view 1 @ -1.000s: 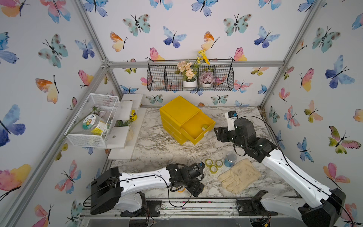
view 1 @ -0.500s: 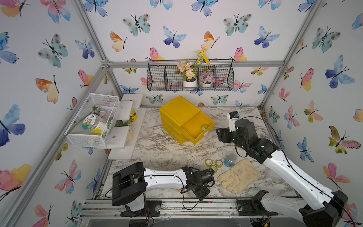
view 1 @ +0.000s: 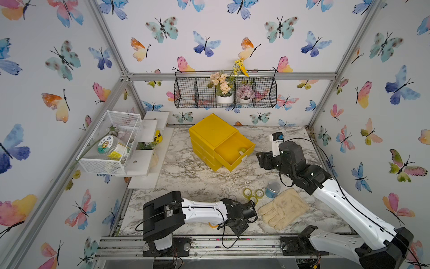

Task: Place the transparent tape into the drawer according to color
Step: Pick up the tape at the center of the board.

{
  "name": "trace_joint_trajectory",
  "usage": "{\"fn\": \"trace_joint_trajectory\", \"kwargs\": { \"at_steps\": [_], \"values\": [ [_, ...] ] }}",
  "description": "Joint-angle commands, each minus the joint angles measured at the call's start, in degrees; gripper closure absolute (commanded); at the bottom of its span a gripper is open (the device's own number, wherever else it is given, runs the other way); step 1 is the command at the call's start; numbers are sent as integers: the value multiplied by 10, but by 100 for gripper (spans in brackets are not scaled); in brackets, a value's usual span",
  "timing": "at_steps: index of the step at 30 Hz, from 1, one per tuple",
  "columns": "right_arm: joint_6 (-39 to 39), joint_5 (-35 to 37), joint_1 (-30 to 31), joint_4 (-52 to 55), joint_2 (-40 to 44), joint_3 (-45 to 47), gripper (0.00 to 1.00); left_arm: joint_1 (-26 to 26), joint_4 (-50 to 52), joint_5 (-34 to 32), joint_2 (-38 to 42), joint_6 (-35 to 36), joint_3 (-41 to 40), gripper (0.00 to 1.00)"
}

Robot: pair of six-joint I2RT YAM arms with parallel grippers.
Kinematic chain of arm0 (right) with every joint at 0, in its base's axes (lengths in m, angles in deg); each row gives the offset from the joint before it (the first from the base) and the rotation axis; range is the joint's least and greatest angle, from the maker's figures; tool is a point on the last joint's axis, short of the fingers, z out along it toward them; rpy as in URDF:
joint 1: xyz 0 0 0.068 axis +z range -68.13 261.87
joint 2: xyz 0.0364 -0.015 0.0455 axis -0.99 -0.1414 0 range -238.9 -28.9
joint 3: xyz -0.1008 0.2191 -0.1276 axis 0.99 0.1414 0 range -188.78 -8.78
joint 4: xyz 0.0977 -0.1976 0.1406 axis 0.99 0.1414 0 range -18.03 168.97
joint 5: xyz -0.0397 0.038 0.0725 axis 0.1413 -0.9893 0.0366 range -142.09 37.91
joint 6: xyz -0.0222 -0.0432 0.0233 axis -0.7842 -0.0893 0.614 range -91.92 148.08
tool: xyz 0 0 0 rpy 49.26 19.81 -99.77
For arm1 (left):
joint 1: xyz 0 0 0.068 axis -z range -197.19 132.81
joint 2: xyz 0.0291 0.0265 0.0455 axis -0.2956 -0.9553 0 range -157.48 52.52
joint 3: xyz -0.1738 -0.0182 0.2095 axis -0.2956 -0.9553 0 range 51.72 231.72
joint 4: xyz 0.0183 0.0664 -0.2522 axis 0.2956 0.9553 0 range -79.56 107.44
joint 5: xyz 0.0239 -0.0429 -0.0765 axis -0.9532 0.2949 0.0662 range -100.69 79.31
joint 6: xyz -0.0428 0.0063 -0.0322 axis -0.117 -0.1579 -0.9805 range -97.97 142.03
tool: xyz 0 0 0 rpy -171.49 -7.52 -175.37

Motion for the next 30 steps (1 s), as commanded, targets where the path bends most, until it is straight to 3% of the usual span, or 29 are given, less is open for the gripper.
{"fn": "trace_joint_trajectory", "kwargs": {
  "at_steps": [1,5,11,19,25,30],
  "values": [
    [-3,17,0,-3,6,-2,30,10,20,-33,-15,14,9,35],
    [0,17,0,-4,3,-3,30,12,22,-44,-15,15,9,47],
    [4,17,0,-8,1,-3,30,12,36,-61,-6,11,12,55],
    [13,15,0,-15,2,2,30,-5,59,-74,61,3,19,58],
    [15,20,0,-15,6,1,30,-35,61,-10,157,8,38,58],
    [20,23,0,-17,7,5,30,-47,86,3,215,4,90,58]
  ]
}}
